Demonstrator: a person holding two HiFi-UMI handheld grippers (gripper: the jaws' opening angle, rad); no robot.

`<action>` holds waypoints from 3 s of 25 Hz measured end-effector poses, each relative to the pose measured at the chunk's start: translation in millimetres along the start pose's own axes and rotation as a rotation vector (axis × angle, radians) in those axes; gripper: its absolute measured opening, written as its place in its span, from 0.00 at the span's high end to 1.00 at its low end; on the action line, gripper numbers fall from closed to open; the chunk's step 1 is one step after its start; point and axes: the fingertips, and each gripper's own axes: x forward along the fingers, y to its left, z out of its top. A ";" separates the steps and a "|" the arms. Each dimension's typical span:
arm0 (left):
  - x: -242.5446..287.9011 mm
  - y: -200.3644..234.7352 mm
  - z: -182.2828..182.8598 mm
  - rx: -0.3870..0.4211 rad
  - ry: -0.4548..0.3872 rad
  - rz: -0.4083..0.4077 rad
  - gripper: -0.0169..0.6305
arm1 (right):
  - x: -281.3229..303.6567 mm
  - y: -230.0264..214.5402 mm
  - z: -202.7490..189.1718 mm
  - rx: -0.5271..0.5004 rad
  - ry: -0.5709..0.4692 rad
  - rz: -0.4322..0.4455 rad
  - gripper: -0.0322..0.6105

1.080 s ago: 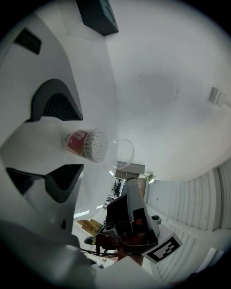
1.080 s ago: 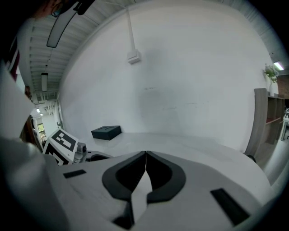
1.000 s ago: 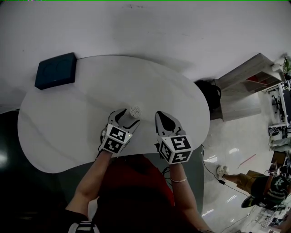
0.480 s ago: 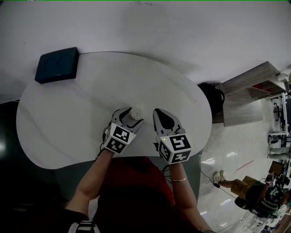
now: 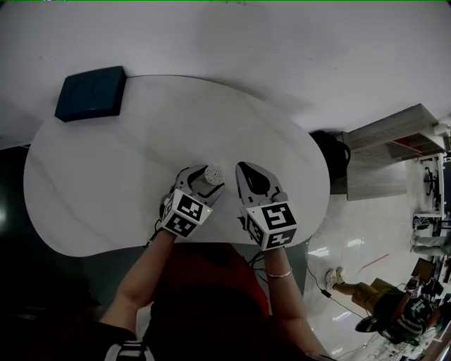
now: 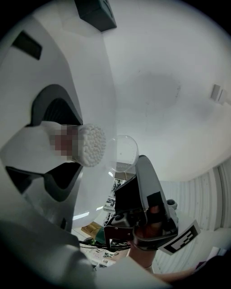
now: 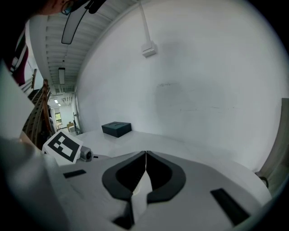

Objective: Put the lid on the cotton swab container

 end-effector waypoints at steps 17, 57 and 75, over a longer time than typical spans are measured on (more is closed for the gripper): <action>2.7 0.5 1.6 0.006 -0.003 0.003 0.55 | 25.5 28.0 -11.1 -0.114 0.100 0.141 0.93; 2.6 -1.1 1.7 0.016 -0.007 -0.011 0.55 | 37.2 53.3 -33.1 -0.217 0.243 0.192 0.93; 2.1 0.4 1.6 0.010 -0.014 -0.011 0.55 | 35.8 52.0 -30.2 -0.212 0.234 0.167 0.93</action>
